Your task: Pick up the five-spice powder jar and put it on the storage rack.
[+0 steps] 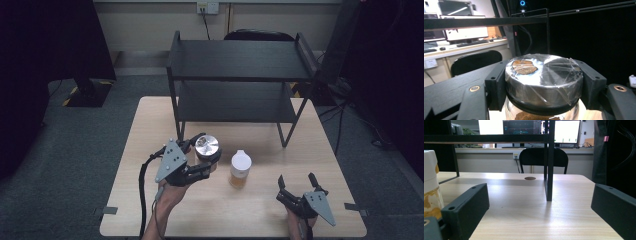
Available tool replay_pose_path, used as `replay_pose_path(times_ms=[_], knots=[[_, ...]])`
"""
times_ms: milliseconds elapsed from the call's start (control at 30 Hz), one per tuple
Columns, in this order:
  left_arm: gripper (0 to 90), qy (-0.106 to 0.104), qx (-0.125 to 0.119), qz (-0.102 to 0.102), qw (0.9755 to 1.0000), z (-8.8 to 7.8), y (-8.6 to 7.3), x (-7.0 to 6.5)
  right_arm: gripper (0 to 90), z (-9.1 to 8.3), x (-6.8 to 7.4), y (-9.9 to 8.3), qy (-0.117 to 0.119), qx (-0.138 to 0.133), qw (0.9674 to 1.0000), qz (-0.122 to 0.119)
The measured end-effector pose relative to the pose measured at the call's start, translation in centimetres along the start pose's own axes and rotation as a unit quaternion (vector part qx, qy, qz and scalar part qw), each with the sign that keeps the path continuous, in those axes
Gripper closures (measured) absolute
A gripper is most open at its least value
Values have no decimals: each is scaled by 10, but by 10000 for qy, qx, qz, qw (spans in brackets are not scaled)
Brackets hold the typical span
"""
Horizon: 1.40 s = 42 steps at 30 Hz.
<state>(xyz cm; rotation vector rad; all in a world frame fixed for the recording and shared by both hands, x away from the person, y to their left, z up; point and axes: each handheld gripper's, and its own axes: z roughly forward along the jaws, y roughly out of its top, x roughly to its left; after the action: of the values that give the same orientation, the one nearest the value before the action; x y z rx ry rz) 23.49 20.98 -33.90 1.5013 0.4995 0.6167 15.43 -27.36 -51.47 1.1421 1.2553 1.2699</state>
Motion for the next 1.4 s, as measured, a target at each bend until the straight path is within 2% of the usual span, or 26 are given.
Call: replay_pose_path(times_ms=[267,333,433,633,733,867,967,1133,1200,1300,1367,1400], knots=[[352,-209,-107,18,9997,12,27,22,1,0,0,0,2,0,10000,-1],[353,-197,-236,45,9995,15,35,30,1,0,0,0,-2,-2,10000,-2],[352,-213,-260,35,9994,19,42,36,0,0,0,0,-10,-1,10000,-1],[352,-207,-252,48,9995,30,70,54,0,0,0,0,-8,-1,10000,-2],[352,-206,-281,116,9993,34,84,59,0,0,0,0,-8,-1,10000,-2],[353,-154,-398,11,9991,44,104,65,0,0,0,0,-8,0,10000,-2],[352,-31,-450,-76,9990,55,115,69,0,0,0,0,-8,0,10000,-2],[352,447,-351,-77,9984,85,133,70,0,0,0,0,-8,1,10000,-2],[352,636,-339,-19,9974,97,134,73,0,0,0,0,-8,0,10000,-1],[352,850,-297,-72,9959,112,136,79,0,0,0,0,0,0,10000,-1],[352,1060,-259,-101,9940,125,137,83,0,0,0,0,8,8,10000,4],[352,1060,-259,-101,9940,125,137,83,0,0,0,0,8,8,10000,4]])
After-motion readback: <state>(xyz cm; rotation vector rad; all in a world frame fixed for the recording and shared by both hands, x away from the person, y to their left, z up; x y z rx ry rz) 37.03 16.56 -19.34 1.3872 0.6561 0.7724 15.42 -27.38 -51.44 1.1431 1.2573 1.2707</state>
